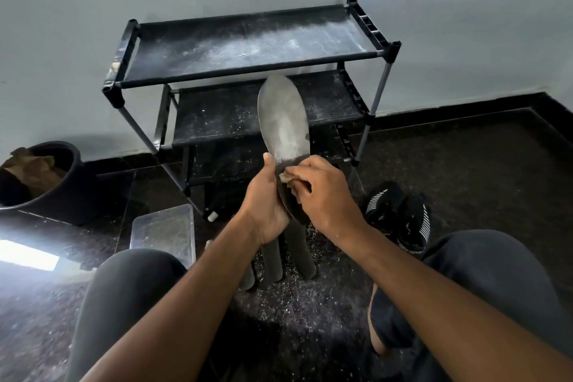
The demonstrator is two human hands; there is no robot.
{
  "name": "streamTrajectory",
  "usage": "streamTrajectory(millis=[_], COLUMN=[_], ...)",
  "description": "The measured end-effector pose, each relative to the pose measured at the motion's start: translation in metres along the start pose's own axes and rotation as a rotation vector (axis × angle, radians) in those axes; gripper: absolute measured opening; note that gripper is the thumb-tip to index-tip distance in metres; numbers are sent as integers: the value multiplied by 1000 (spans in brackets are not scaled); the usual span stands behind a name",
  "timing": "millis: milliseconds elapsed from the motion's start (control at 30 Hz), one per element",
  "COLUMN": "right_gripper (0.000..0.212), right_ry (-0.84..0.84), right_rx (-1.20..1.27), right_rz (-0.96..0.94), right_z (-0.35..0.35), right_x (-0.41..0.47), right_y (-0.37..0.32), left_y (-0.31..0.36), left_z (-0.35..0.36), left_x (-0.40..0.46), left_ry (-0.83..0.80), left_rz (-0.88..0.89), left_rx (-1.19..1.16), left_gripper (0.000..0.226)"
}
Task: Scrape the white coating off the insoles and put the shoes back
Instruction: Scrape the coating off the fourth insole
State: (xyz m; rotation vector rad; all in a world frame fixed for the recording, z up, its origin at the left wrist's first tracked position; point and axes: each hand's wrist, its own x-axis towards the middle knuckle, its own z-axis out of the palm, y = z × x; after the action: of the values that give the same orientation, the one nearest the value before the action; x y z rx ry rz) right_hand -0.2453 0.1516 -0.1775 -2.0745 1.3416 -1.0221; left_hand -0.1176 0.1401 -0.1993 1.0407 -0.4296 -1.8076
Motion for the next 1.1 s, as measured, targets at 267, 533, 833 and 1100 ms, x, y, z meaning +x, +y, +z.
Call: streamTrajectory(millis=[267, 533, 833, 1100], right_gripper=[22, 20, 18, 18], right_ry=[-179, -61, -254, -173], right_rx=[48, 3, -3, -10], right_rz=[-129, -98, -258, -253], right_z=[0, 1, -2, 2], right_x=[-8, -5, -10, -8], right_y=[-8, -10, -12, -17], left_y=[13, 6, 22, 18], left_z=[0, 3, -7, -8], left_x=[-9, -11, -8, -3], left_ry=[30, -63, -29, -27], left_rz=[49, -32, 35, 35], left_rx=[122, 165, 4, 80], left_gripper=[79, 89, 87, 85])
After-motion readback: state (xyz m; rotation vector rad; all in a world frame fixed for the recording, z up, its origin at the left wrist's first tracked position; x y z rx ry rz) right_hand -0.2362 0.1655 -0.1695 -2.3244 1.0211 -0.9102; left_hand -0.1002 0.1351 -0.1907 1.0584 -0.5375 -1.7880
